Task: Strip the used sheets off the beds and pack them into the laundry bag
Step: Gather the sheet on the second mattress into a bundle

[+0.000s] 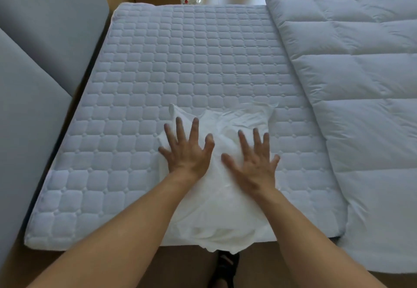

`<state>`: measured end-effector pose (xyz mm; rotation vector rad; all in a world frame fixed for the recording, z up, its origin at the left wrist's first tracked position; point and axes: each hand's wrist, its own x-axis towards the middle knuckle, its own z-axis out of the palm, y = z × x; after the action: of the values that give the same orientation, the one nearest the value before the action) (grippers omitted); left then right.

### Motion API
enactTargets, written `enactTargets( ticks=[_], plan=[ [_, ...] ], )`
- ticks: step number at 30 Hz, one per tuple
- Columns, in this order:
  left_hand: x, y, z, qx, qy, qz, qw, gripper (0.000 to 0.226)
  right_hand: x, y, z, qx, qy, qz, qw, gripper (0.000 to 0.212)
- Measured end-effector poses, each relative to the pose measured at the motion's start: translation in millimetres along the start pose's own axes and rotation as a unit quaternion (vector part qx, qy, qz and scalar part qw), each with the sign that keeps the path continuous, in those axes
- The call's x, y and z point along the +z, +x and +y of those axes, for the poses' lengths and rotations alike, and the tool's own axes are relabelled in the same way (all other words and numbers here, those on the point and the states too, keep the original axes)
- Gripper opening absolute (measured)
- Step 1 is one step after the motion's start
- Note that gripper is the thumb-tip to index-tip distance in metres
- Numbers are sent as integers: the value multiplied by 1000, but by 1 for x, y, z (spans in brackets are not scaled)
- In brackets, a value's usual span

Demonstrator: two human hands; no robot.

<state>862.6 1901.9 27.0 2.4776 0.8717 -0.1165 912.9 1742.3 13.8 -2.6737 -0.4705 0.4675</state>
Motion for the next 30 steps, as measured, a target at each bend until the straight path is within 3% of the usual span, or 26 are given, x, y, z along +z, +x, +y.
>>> enactTargets(
  ticks=[2,4,8,13,16,18,20,22,23,25,27,28,30],
  plan=[
    [39,-3,-25,-66,-29,-72,995,70,35,-2,17,28,3,-81,996,91],
    [72,-20,-51,-139,-52,-117,982,75,63,-11,31,44,21,-113,992,93],
    [101,-31,-60,-255,-126,-85,955,90,82,-1,40,90,72,-95,989,95],
    [101,-15,-63,-224,-255,-53,939,112,72,18,41,186,211,-120,952,117],
    [90,-7,-54,-213,-447,-48,867,102,53,22,38,199,328,-124,915,123],
    [81,7,-40,-152,-530,-73,831,85,46,16,35,195,435,-64,877,125],
    [65,30,-25,-76,-534,-119,833,75,45,7,31,204,524,29,827,121],
    [55,56,-15,-21,-496,-190,847,73,51,-3,24,240,560,70,790,117],
    [55,67,-14,-17,-465,-225,856,69,56,-5,22,261,545,63,794,116],
    [66,81,-17,-32,-372,-269,888,61,62,0,25,287,442,-24,850,122],
    [78,92,-24,-32,-248,-258,933,68,62,16,37,315,240,-112,911,128],
    [83,97,-28,-20,-176,-241,954,82,59,27,42,282,141,-104,943,123],
    [82,104,-28,9,-33,-222,974,115,50,40,60,128,24,19,991,107]
  ],
)
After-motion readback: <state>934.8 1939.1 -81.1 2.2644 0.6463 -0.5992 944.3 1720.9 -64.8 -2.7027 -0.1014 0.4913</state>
